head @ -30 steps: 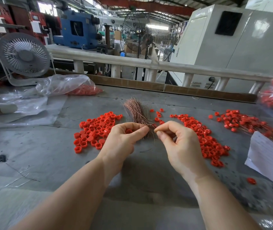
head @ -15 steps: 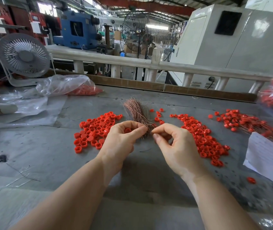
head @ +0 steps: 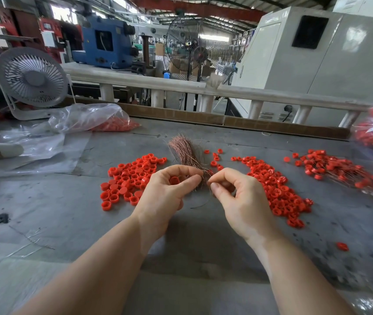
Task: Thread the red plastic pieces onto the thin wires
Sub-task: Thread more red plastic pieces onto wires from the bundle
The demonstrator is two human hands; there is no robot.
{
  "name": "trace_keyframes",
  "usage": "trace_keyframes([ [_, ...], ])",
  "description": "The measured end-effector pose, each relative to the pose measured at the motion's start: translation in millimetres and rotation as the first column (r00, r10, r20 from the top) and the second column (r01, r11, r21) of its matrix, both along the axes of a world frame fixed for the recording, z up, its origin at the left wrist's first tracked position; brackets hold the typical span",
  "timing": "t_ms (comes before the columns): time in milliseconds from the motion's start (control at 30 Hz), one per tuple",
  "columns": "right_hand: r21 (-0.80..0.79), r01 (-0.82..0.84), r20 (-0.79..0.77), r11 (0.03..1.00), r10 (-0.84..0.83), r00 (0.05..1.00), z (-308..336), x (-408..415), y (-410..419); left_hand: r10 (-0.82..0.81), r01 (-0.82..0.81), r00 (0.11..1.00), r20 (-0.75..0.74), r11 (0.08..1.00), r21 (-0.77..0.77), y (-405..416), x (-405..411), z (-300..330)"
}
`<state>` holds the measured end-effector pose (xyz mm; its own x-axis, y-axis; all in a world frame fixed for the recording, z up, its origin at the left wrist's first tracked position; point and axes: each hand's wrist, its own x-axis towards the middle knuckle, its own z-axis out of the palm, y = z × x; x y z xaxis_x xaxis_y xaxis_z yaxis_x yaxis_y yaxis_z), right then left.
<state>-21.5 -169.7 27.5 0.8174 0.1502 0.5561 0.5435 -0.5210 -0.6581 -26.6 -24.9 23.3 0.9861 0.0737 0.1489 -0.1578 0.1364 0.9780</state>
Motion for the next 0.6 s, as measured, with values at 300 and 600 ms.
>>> trace_keyframes([
  [300, 0.031, -0.008, -0.026, 0.999, 0.009, 1.0, 1.5, -0.2, -0.5, -0.007, 0.007, 1.0, 0.02, 1.0, 0.015, -0.5, -0.5, 1.3],
  [600, 0.098, -0.01, -0.059, 0.995, 0.016, 0.998, 0.1, 0.2, 0.3, 0.008, -0.02, 0.995, 0.102, 0.994, 0.111, -0.6, -0.6, 1.1],
])
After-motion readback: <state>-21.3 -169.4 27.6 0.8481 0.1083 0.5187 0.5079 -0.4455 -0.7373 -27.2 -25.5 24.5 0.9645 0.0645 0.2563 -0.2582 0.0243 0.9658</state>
